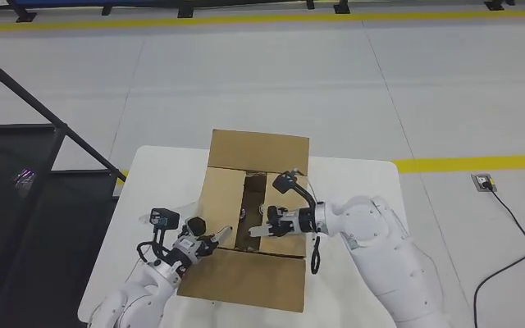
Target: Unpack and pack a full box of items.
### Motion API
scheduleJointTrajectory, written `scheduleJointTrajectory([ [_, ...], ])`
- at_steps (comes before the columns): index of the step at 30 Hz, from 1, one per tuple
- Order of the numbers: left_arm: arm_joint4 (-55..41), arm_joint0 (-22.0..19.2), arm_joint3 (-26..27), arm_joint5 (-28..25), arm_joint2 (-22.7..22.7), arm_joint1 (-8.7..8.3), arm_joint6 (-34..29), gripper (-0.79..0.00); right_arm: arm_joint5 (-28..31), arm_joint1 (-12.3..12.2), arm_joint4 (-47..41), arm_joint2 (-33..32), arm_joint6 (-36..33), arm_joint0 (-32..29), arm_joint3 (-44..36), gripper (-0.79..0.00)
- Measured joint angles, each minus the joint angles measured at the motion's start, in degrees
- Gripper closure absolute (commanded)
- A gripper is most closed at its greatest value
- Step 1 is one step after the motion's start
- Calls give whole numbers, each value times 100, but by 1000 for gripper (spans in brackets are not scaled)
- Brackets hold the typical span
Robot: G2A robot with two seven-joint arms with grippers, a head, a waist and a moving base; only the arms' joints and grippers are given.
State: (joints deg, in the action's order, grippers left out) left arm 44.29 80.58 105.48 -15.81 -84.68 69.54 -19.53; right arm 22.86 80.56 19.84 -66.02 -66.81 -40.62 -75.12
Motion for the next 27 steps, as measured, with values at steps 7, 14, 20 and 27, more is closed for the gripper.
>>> scheduleJointTrajectory([
  [7, -377, 418, 530, -203, -709, -68, 227, -785, 86, -83, 183, -21, 211, -147, -450, -785],
  [14, -801, 1215, 526, -1114, -1903, -208, -261, -785, 87, -98, 210, -54, 234, -188, -549, -785],
  [20, -1639, 1467, -158, -2499, -2307, -358, -1262, -785, -169, -115, 387, -149, 923, -397, -720, -785],
  [27, -2060, 1151, -864, -3160, -1988, -498, -2314, -785, -201, -178, 364, -735, 2576, -735, -735, -785],
])
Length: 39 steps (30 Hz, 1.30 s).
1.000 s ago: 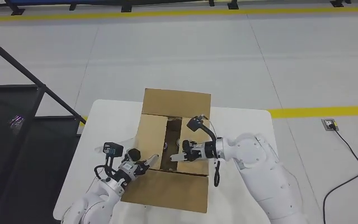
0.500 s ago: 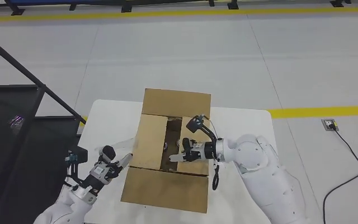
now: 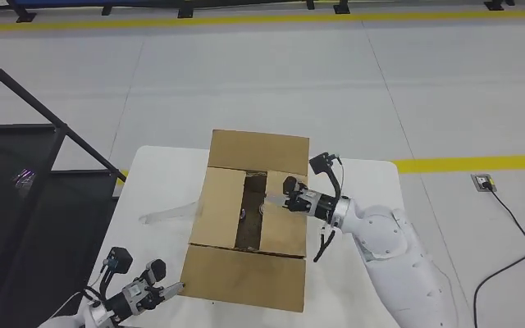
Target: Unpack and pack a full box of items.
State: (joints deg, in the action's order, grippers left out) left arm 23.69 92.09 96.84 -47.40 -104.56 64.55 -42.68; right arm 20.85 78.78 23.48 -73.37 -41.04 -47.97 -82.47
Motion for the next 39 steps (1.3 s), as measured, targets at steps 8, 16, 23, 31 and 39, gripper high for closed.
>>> scheduleJointTrajectory([
  [8, -634, -240, -242, -592, 479, -139, -720, -785, -1126, 99, 317, -27, 1852, 576, 1115, -785],
  [16, -1774, -268, -212, -447, 594, -309, -976, -785, -936, 272, 145, 412, 1965, 1715, 3061, -785],
  [23, -2549, -293, -230, -362, 671, -461, -1060, -785, 332, 398, -655, 535, 1418, 2382, 4451, -785],
  [31, -3221, -331, -102, -80, 675, -569, -1133, -785, 1986, 335, -1925, 197, 265, 2665, 5235, -785],
  [39, -3729, -538, -69, 732, 723, -596, -805, -785, 2805, 260, -3448, 4, -1475, 2667, 5231, -785],
])
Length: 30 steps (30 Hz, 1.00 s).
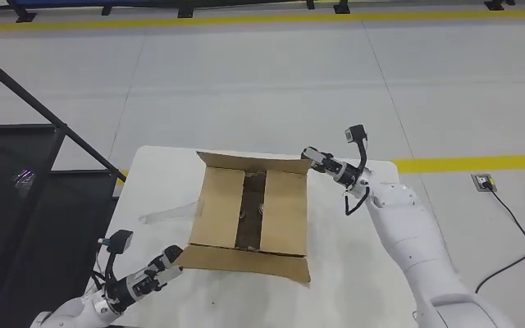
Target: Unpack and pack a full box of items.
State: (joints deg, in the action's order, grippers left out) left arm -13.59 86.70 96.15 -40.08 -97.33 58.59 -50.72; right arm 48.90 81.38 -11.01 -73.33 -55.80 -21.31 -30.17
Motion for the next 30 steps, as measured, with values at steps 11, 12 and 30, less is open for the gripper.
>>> scheduleJointTrajectory([
  [11, 390, -185, 334, 824, 207, 27, 826, -785, -745, -389, -604, 409, -704, -413, -1433, -785],
  [12, 409, -189, 356, 846, 225, 29, 866, -785, -760, -422, -606, 445, -720, -439, -1514, -785],
  [30, 1652, -422, 885, 1820, 629, 88, 1972, -785, -2070, -789, 387, 1287, -1049, -337, -2311, -785],
])
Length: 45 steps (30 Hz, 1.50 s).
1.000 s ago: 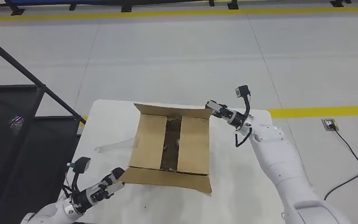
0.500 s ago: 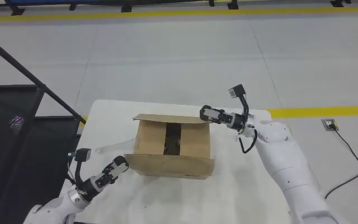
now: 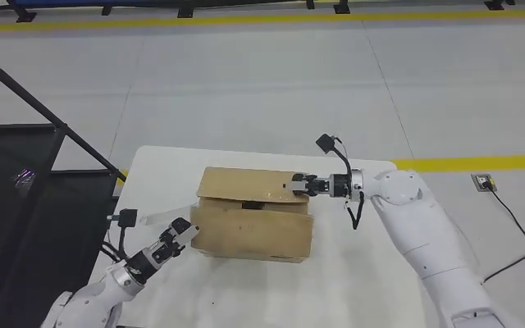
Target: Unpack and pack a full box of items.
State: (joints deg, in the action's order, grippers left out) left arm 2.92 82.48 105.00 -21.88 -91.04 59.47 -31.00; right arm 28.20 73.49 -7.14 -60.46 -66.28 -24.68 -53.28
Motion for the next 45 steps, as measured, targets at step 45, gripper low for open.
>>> scheduleJointTrajectory([
  [45, 2288, 255, 487, 2056, -35, 177, 2492, -785, -623, -1, -680, 269, -174, -466, -39, -785],
])
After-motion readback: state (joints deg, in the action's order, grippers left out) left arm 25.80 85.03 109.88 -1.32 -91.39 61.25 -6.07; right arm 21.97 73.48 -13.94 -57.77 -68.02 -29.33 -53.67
